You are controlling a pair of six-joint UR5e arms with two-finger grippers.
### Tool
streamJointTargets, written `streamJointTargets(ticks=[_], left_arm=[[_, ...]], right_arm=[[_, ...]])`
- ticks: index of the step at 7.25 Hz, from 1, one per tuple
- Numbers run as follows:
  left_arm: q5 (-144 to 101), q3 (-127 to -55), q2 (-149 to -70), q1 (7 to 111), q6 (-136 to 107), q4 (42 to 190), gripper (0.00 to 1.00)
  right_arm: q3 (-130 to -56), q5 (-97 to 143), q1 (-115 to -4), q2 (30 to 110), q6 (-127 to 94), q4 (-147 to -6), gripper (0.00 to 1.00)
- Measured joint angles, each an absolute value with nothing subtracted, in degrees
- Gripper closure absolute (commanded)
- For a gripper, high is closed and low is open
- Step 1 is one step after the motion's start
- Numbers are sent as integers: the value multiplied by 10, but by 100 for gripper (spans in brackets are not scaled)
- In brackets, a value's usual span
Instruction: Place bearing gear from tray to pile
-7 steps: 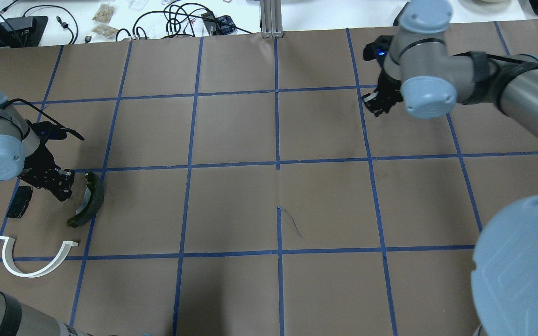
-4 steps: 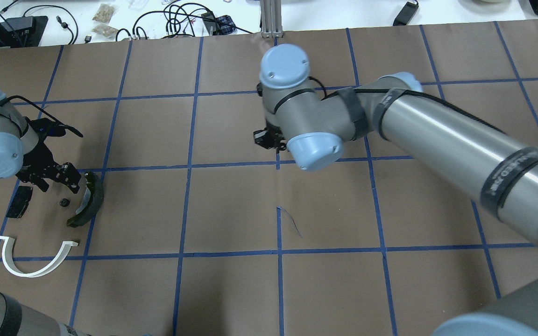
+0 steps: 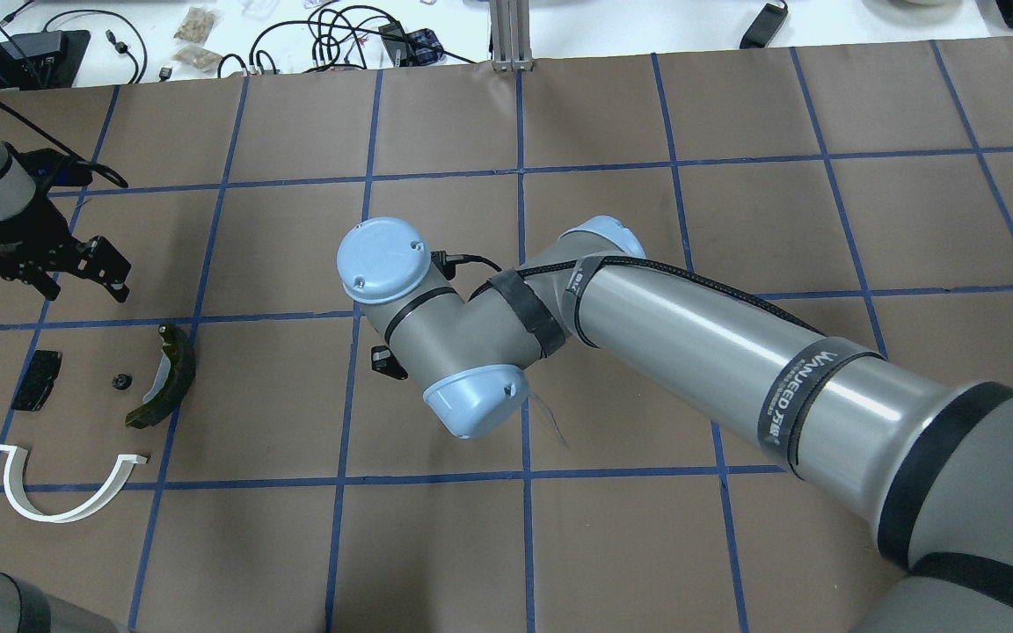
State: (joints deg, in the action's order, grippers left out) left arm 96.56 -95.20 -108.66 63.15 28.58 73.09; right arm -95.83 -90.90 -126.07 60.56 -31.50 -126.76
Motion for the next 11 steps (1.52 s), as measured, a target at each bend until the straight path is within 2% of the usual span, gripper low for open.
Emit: streamJointTargets(ticks=[2,6,9,11], left_arm=[[956,-900,-1082,693,234,778,0],[919,-893,-1090,886,52,774,0],[909,-927,-1101,1000,-36,735,0],[894,-996,-1103,1027,-62,653,0]], right_arm=[[-949,-911,-1211,637,-268,-1253,0],[-916,-904,-1040,799,-144,-1079,0],[-880,-908,-966,863,-102,-974,0],[-880,-904,-917,871,-75,-967,0]])
